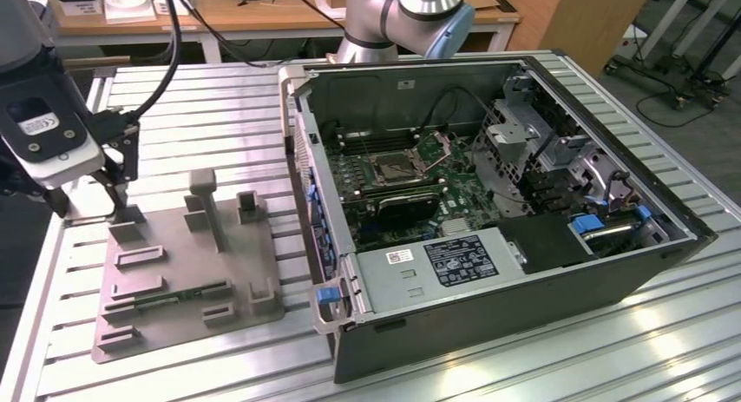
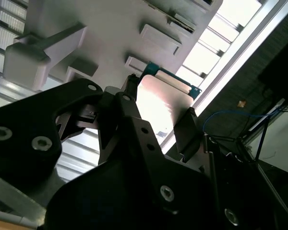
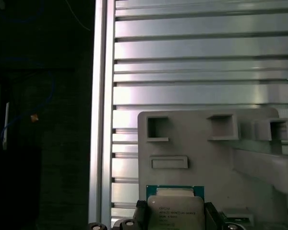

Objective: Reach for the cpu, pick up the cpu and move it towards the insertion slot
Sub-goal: 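Pick up the cpu and move it towards the insertion slot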

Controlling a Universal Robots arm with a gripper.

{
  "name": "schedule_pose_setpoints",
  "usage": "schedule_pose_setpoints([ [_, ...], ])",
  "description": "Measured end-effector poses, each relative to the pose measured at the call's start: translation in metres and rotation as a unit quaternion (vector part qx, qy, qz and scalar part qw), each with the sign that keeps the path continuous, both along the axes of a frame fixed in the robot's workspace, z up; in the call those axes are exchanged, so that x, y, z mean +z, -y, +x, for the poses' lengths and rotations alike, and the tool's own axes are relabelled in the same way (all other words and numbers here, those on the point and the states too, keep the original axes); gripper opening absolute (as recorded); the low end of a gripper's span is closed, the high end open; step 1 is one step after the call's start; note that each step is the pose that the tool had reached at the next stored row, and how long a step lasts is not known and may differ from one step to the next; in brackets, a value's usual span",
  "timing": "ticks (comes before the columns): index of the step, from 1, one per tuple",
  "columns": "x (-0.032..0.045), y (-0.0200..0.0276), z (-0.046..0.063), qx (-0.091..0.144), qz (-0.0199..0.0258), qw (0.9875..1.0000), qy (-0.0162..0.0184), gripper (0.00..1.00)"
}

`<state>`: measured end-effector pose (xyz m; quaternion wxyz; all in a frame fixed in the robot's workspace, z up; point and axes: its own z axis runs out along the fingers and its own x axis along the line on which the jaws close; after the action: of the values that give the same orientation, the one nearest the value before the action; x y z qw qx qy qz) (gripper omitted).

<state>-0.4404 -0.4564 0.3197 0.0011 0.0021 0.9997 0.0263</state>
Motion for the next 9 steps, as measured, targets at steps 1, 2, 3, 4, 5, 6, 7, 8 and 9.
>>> schedule_pose_setpoints([
  [1, 0.0016, 0.0000, 0.000, 0.000, 0.0000, 1.0000, 0.0000, 0.55],
  [2, 0.0033, 0.0000, 0.000, 0.000, 0.0000, 1.0000, 0.0000, 0.55],
  [3, 0.0052, 0.0000, 0.000, 0.000, 0.0000, 1.0000, -0.0001, 0.55],
  [4, 0.0071, 0.0000, 0.000, 0.000, 0.0000, 1.0000, -0.0001, 0.55],
  [5, 0.0092, 0.0000, 0.000, 0.000, 0.0000, 1.0000, -0.0001, 0.55],
  [6, 0.0114, 0.0000, 0.000, 0.000, 0.0000, 1.0000, -0.0001, 0.55],
  [7, 0.0136, 0.0000, 0.000, 0.000, 0.0000, 1.0000, -0.0002, 0.55],
  [8, 0.0159, 0.0000, 0.000, 0.000, 0.0000, 1.0000, -0.0002, 0.55],
  [9, 0.0181, 0.0000, 0.000, 0.000, 0.0000, 1.0000, -0.0002, 0.55],
])
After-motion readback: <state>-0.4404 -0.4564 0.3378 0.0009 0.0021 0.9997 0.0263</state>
